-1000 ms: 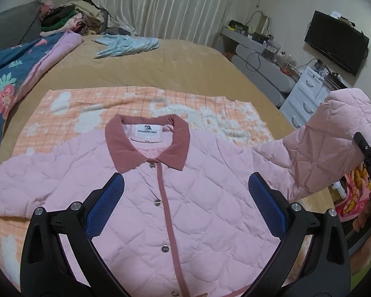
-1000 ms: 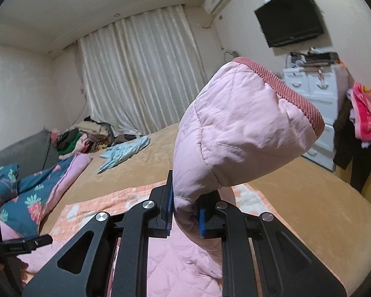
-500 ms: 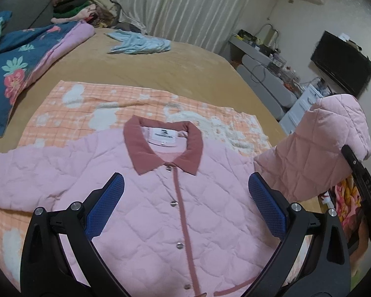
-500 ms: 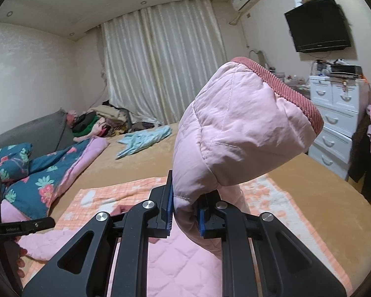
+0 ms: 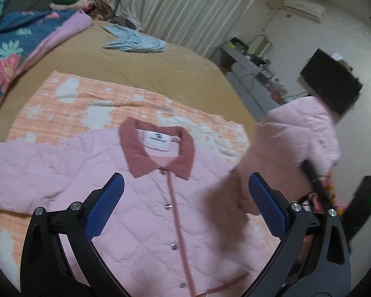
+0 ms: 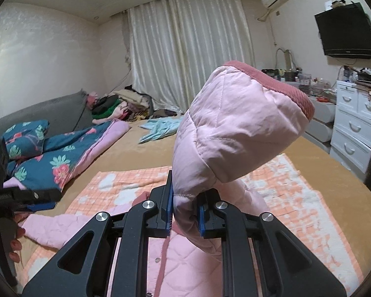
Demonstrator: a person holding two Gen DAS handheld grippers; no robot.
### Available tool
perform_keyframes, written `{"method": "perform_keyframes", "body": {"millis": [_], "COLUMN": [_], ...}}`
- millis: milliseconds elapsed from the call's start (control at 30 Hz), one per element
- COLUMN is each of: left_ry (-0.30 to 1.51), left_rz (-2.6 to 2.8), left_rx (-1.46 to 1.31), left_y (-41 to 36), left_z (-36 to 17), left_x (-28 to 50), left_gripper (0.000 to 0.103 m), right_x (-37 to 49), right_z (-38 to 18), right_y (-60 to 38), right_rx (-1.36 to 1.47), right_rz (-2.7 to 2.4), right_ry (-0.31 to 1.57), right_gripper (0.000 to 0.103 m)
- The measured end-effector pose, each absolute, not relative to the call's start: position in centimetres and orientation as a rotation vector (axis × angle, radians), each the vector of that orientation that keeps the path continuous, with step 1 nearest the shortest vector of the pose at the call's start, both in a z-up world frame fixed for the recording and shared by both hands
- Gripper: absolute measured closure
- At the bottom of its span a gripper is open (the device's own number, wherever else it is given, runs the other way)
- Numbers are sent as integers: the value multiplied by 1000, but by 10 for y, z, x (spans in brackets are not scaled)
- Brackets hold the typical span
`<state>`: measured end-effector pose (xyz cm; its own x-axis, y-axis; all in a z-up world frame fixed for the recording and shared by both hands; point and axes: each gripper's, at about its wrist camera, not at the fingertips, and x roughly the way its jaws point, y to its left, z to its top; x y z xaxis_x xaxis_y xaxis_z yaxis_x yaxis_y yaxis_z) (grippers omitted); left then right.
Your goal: Fold large clothes
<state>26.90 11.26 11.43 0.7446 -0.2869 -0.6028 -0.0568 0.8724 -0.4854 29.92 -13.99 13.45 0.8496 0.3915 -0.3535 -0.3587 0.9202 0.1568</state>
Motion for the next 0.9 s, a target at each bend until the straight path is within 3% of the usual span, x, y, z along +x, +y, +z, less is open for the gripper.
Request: {"method": "perform_keyframes", "body": {"millis": [900], "left_ry": [751], "left_rz": [-149], "left_rx": [-742], "left_y": [165], "left_z": [66], "left_x": [268], "left_gripper": [9], "right_x": [303], "right_z": [24], "right_y": [-29], "right_rx": [-71], "right_rz": [564], "right_ry": [587], "right_gripper": [88]}}
